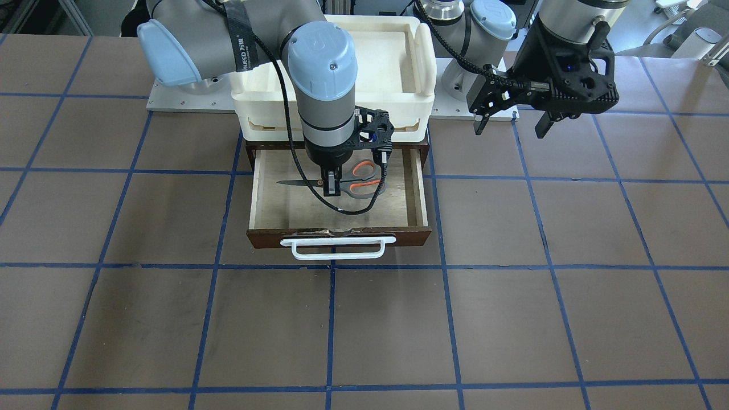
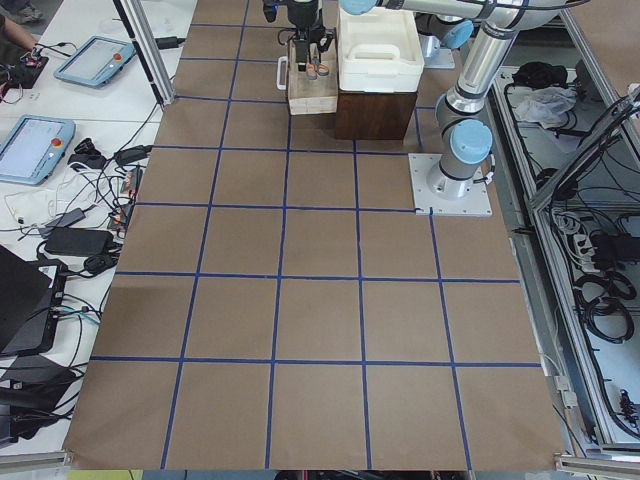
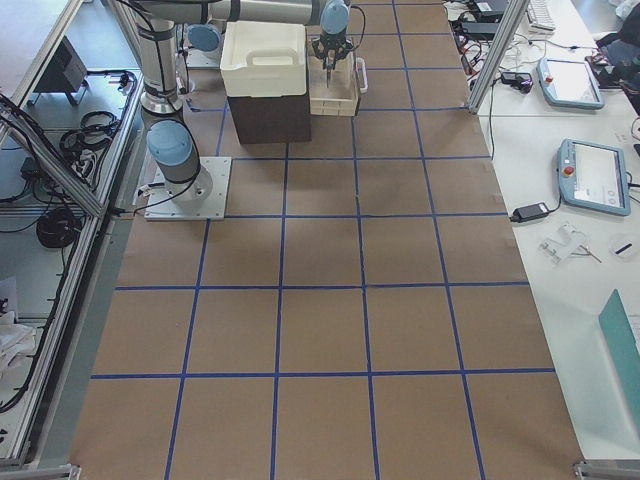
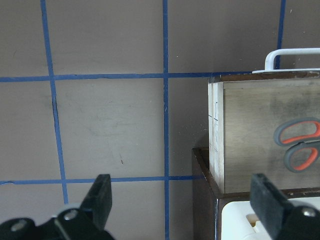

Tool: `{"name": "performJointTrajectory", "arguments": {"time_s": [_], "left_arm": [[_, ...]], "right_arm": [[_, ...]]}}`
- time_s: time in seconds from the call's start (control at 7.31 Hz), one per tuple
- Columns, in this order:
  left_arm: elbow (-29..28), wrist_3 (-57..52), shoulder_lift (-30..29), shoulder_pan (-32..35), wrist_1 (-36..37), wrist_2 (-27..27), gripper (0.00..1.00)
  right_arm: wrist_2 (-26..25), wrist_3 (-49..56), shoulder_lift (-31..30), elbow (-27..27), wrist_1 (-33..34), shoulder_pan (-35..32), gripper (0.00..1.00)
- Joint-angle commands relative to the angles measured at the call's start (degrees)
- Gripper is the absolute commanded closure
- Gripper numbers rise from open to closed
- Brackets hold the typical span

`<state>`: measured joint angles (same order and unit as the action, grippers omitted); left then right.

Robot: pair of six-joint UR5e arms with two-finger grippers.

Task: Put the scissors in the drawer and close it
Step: 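Lower the scissors into the drawer and open the right gripper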

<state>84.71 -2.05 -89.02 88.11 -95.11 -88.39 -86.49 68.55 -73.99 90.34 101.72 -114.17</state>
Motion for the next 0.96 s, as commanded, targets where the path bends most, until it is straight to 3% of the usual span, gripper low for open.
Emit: {"name": "performJointTrajectory", "arguments": {"time_s": [0.0,0.14,0.41,0.82], "left_arm": [[-0.24,0.38,0.07,-0.30,0.10,0.24,0.00],[-0.33,0.47,0.07,-0.39,0.10,0.24,0.00],[-0.77,-0.23,0.07,-0.57,0.10,0.07,0.00],[-0.95,-0.32,-0.46,-0.92,0.01,-0.29,0.00]], "right_arm": [[0.00,0.00,0.34,0.02,-0.21,-0.26,0.82],[0.09,0.00,0.34,0.10,-0.30,-0.26,0.80],[0.18,-0.08,0.26,0.19,-0.30,-0.26,0.65],[0.27,0.61,0.95,0.19,-0.04,-0.35,0.00]]}}
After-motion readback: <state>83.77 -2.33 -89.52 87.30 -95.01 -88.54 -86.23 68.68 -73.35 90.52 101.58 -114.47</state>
